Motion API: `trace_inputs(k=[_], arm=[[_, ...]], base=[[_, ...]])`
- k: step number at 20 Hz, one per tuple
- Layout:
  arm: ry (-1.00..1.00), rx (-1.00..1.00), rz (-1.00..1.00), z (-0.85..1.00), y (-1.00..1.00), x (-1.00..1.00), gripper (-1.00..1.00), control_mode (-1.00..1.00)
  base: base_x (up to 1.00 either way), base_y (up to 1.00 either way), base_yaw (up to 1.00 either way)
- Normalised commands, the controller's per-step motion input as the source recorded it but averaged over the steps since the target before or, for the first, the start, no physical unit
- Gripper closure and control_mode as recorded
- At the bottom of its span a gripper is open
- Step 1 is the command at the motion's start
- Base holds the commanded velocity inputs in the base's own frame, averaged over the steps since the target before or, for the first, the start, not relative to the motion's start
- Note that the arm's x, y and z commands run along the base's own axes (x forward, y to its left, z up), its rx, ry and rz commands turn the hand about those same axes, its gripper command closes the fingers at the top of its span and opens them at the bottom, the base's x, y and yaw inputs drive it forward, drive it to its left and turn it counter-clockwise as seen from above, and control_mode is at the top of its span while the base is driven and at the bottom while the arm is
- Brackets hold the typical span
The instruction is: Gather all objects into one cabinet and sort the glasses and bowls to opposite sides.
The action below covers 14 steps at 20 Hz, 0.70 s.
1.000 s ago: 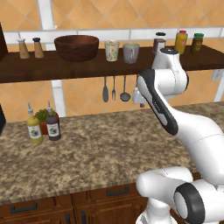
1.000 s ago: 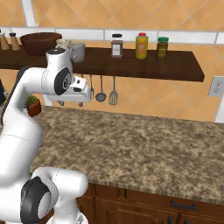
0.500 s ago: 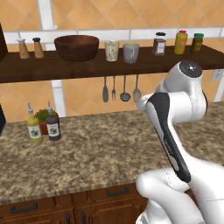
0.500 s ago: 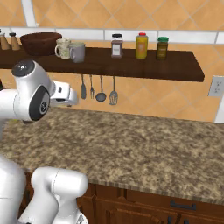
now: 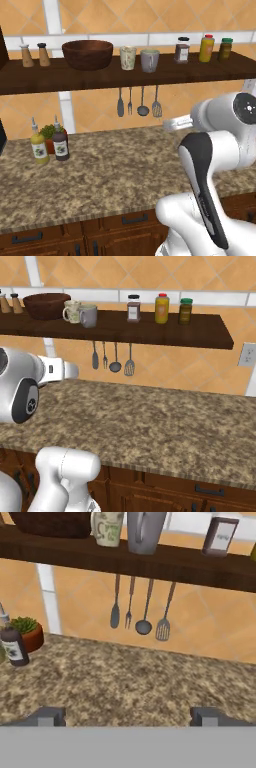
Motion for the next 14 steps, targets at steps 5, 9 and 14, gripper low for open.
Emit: trace_inputs(k=[5,9,14], arm=[[-0.01,0.00,0.00,0.00,0.01,-0.05,-1.00,1.00],[0.00,0.00,0.00,0.00,0.00,0.00,-1.00,1.00],[0.00,0.00,0.00,0.00,0.00,0.00,-1.00,1.00]], base=[[-0.50,0.09,0.00],[-0.99,0.35,0.00],[-0.65,0.81,0.00]])
